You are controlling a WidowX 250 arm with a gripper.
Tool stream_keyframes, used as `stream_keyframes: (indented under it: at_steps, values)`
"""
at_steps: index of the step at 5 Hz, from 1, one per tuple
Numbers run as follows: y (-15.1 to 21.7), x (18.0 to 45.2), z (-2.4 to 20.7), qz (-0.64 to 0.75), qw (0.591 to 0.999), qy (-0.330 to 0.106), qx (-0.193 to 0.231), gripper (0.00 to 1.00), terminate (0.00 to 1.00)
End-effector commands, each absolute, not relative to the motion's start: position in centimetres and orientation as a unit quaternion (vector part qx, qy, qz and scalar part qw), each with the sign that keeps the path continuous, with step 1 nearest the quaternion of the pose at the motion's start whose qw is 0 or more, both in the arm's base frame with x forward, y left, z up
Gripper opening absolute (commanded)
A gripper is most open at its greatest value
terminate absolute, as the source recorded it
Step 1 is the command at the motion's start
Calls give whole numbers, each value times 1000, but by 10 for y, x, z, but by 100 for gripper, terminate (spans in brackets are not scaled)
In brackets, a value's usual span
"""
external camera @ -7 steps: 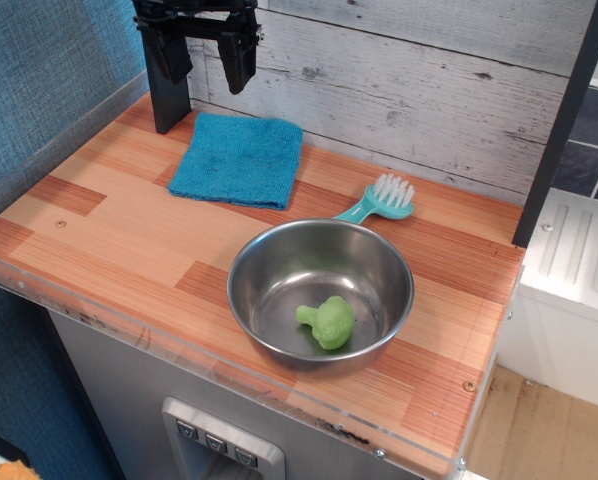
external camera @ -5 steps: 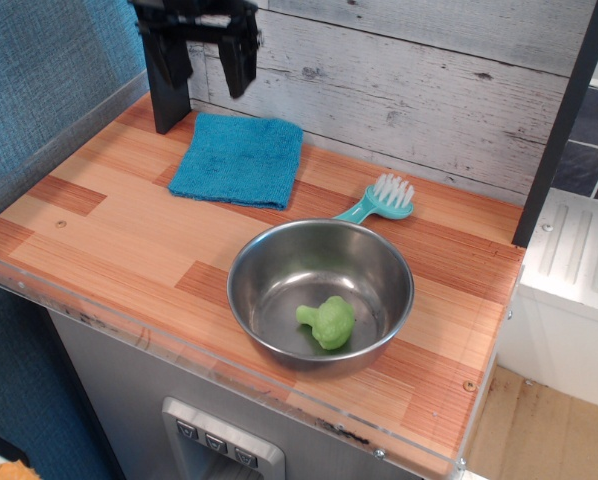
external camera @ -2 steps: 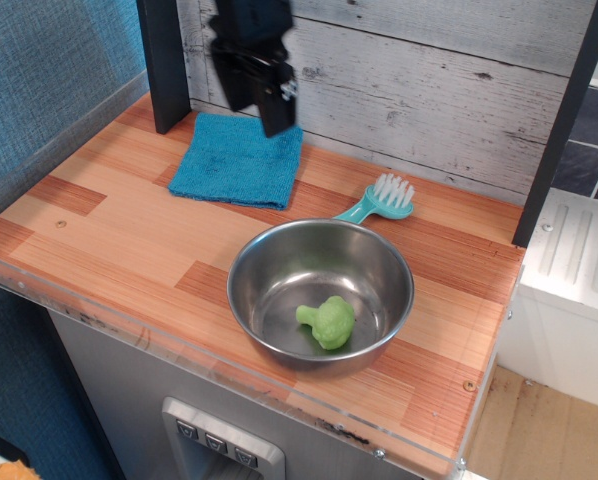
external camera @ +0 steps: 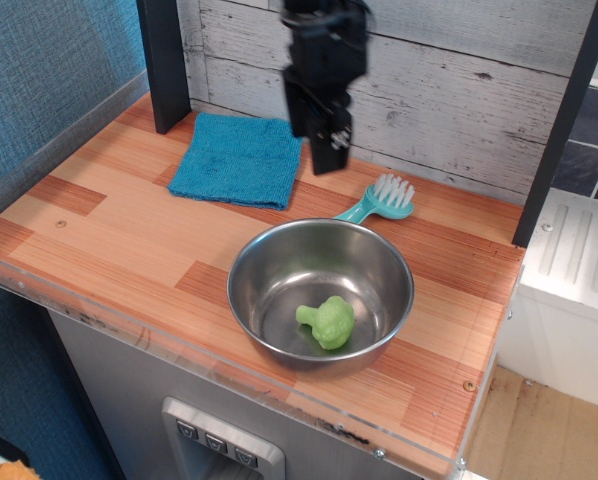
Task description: Pick the blue brush and put it onto the blue towel
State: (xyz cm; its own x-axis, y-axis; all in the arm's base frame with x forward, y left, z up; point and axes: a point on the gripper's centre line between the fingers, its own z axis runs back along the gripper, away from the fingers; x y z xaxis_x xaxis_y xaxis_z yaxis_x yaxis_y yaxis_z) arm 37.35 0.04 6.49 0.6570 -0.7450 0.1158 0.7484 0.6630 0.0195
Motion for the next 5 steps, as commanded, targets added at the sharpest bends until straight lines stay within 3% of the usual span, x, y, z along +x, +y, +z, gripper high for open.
stream_keyframes:
  at_steps: [1,2,5]
  values:
    - [-39,369,52,-426,903,-57,-12,100,0]
    - [-41,366,38,-403,914,-49,-12,100,0]
    - [-32,392,30,-376,925,-41,17,100,0]
